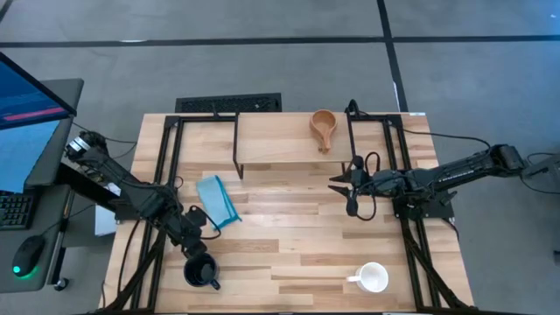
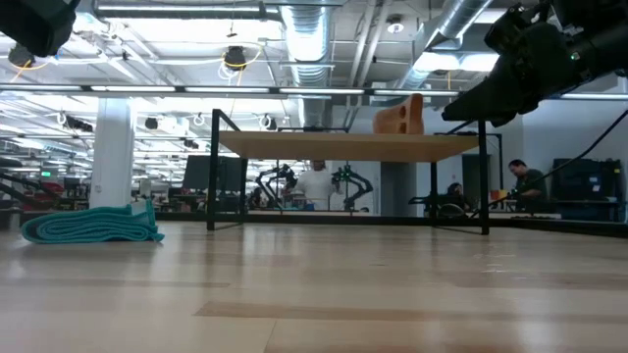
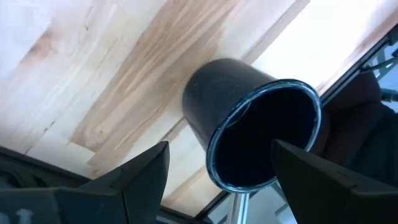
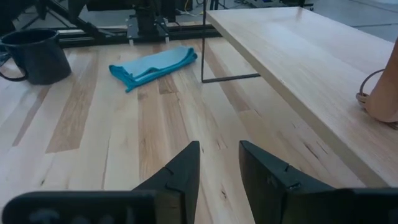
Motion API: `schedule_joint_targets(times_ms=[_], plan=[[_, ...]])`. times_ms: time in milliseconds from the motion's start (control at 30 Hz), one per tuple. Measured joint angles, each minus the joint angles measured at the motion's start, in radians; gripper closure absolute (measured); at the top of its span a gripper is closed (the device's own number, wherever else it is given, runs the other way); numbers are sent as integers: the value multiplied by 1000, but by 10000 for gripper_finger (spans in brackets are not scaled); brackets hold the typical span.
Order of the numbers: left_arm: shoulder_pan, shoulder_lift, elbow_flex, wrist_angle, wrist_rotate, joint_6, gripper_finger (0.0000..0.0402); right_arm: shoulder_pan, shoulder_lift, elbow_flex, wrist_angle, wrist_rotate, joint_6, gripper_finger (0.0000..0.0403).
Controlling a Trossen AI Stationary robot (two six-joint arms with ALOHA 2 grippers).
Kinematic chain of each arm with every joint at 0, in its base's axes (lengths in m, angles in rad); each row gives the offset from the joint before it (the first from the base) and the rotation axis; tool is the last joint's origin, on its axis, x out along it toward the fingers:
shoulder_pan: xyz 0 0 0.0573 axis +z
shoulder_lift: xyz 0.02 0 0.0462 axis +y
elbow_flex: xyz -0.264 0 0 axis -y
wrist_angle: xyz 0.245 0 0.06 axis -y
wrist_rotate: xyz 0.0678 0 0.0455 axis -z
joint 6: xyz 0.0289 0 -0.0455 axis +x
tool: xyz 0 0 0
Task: Stack small to large cups/mugs on shelf
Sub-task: Put the black mug on the shelf
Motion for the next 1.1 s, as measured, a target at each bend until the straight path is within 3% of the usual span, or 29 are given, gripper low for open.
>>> schedule_joint_targets(times_ms=[233,500,1100], plan=[[-7,48,0,-22,-11,-7,129,0,0,0,1,0,0,269],[-32,168,0,-20,134,40,129,0,0,0,1,0,0,269],[-35,196,0,-36,48,7,138,0,0,0,8,0,8,269]])
